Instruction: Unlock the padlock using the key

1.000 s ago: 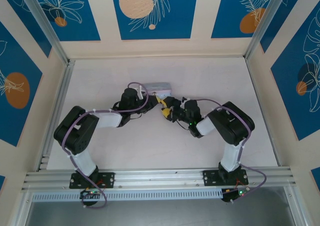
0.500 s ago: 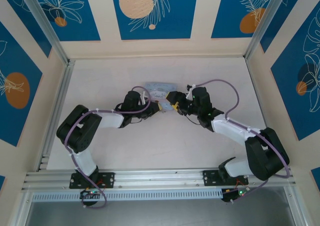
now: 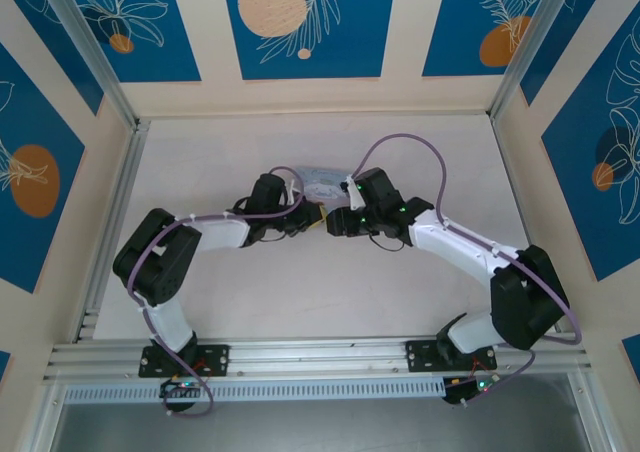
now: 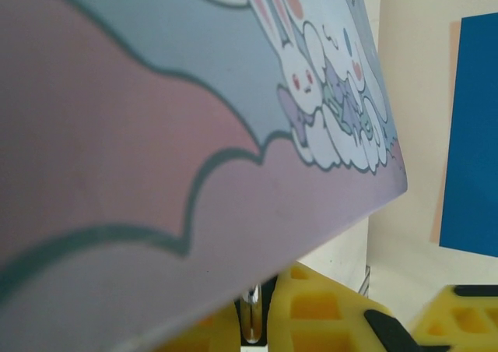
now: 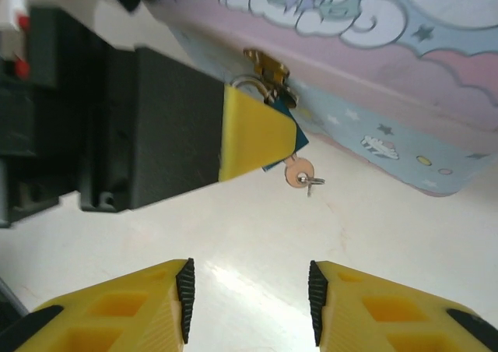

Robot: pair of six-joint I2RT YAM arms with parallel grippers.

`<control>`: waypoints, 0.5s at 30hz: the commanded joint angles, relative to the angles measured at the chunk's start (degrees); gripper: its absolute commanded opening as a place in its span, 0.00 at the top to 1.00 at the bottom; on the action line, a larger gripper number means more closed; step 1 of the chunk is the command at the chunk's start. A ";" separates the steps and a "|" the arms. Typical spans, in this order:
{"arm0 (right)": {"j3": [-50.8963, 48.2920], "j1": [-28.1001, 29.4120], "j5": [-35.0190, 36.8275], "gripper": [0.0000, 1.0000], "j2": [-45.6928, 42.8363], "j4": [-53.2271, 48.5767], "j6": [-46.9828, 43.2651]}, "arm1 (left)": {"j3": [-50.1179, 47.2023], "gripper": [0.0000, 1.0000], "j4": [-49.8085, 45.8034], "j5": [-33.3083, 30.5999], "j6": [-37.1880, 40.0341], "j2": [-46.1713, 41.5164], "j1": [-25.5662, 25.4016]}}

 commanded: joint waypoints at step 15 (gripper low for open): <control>9.78 6.17 15.91 0.49 10.33 -8.73 -11.86 | 5.92 1.00 -5.48 7.94 -4.50 0.22 0.43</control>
